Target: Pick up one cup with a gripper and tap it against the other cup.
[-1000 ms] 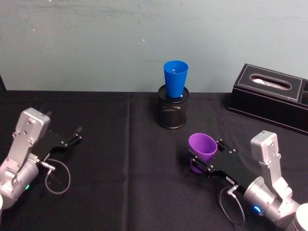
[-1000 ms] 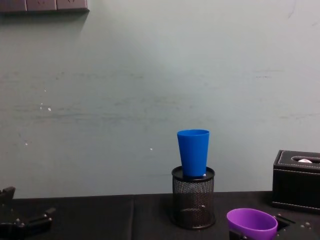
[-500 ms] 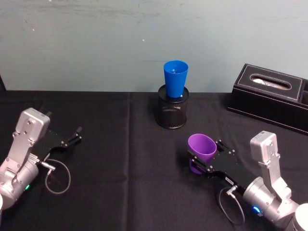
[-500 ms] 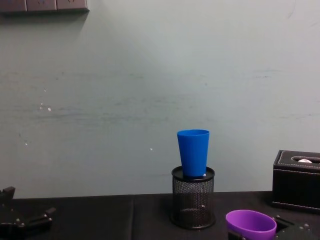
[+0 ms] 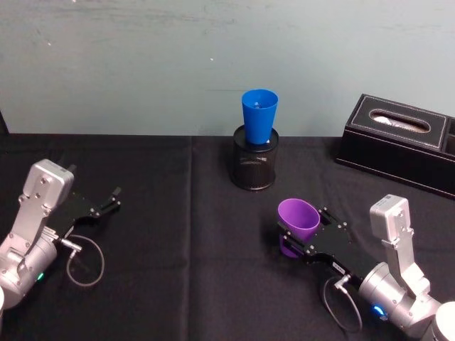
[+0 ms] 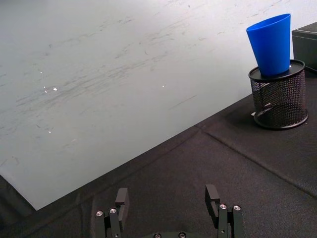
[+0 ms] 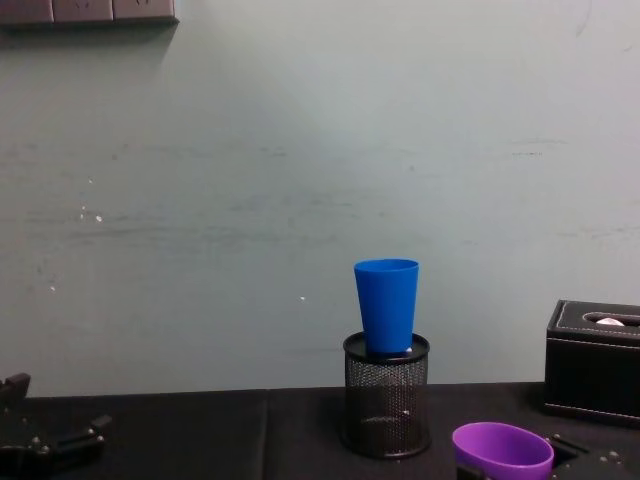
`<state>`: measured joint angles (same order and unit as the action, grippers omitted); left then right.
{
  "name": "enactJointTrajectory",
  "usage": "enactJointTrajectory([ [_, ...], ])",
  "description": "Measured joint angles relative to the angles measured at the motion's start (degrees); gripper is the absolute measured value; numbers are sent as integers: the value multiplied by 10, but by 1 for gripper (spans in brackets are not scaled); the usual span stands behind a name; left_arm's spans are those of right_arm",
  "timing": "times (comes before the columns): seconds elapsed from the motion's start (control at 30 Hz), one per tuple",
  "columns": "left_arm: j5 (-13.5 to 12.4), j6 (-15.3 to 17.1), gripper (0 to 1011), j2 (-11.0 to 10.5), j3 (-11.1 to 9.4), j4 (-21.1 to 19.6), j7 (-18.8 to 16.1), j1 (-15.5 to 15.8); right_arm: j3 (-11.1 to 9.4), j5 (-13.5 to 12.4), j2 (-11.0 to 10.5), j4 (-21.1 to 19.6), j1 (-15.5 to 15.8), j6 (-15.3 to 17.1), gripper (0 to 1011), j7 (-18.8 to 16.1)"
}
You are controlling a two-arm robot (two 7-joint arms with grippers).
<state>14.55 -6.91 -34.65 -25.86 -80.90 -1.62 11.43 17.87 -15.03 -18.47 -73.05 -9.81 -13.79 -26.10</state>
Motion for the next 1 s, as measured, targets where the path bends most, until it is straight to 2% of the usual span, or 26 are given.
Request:
enactJointTrajectory([
  [1.0, 0, 0, 1011, 0, 0, 0, 0, 0, 0, 1, -1, -1, 0, 0, 729, 0],
])
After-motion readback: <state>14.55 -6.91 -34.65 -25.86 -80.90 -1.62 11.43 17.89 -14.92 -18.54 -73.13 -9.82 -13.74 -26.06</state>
